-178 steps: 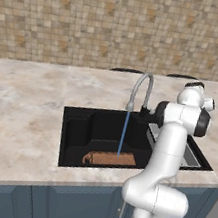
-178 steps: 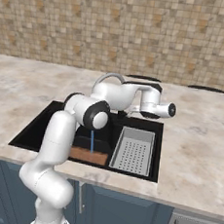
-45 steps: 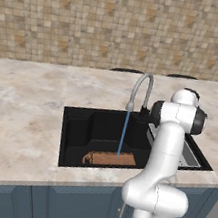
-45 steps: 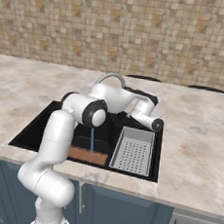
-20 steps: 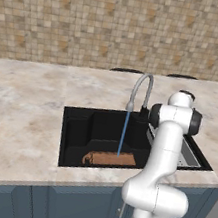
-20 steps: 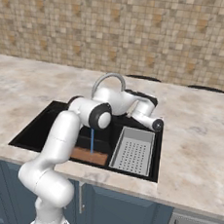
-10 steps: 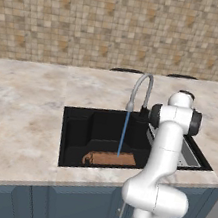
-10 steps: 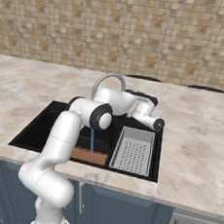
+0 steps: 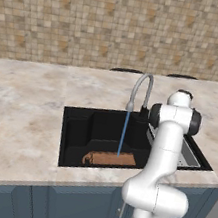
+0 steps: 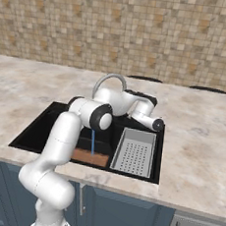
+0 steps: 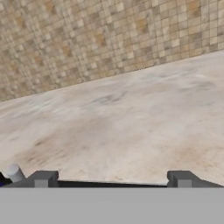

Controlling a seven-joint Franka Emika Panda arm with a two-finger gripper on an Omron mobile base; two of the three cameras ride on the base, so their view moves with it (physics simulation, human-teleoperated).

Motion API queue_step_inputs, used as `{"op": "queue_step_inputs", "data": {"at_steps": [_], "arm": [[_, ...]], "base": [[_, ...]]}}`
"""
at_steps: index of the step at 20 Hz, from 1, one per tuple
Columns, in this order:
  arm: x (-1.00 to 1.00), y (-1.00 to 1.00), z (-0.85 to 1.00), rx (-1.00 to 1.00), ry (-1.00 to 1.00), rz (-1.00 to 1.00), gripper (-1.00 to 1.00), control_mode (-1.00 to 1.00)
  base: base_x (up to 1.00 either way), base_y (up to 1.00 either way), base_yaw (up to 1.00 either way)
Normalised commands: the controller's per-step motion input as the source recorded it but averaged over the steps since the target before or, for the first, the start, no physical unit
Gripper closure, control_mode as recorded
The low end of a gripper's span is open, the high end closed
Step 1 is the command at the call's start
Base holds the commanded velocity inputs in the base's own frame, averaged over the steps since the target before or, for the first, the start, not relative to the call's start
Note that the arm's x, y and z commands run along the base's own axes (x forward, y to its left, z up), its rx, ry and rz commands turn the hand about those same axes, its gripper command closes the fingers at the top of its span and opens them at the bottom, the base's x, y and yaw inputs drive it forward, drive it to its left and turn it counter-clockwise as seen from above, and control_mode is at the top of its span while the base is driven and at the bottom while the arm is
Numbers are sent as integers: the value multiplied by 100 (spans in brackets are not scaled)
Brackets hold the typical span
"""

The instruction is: Turn on the sink faucet with hot water and rinse the cutting board for ten seconds, then turn off the faucet. Push the cutting board to reach the water if necessary.

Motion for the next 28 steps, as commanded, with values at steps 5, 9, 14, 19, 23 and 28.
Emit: {"op": "queue_step_inputs", "data": {"at_steps": [5,9,14,19,23,28], "arm": [[4,7,0,0,0,0,-100,-100],[6,4,0,0,0,0,-100,-100],[2,5,0,0,0,0,-100,-100],[3,11,0,0,0,2,-100,-100],[3,3,0,0,0,6,-100,-100],[10,4,0,0,0,9,-100,-100]], "base": [[0,0,0],[0,0,0],[0,0,0],[0,0,0],[0,0,0],[0,0,0]]}}
